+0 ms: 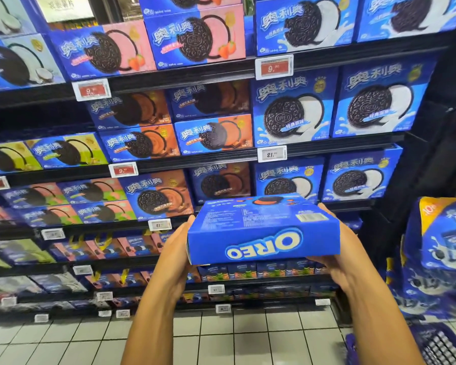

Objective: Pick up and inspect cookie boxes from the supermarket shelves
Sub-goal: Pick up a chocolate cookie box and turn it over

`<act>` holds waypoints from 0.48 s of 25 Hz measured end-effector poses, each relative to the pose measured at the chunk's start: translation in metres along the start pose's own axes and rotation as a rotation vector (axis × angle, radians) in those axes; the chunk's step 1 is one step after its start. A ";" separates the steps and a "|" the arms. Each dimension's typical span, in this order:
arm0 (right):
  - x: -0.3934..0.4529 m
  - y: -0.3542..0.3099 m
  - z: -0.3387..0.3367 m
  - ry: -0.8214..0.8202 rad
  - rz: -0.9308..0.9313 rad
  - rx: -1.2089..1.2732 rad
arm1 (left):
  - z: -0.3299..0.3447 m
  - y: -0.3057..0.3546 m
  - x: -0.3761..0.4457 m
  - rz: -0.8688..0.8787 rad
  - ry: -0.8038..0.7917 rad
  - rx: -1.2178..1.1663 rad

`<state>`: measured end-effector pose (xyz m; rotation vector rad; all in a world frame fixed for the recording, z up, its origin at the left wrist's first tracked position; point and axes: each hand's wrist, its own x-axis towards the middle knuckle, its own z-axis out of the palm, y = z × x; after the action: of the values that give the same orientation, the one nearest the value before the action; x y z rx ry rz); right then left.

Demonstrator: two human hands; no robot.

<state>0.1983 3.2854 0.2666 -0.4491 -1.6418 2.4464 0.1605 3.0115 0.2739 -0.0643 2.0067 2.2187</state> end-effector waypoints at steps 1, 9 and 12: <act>-0.003 -0.002 0.001 -0.028 -0.002 0.003 | 0.000 0.002 -0.001 0.012 -0.018 0.005; 0.000 0.000 -0.004 -0.149 -0.066 -0.008 | 0.002 0.009 -0.008 0.039 -0.016 -0.041; 0.003 0.000 -0.006 -0.146 -0.080 0.026 | -0.001 0.008 -0.007 0.118 -0.059 -0.034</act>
<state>0.1976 3.2919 0.2638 -0.2006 -1.6456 2.4908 0.1659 3.0093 0.2829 0.1168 1.9905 2.2964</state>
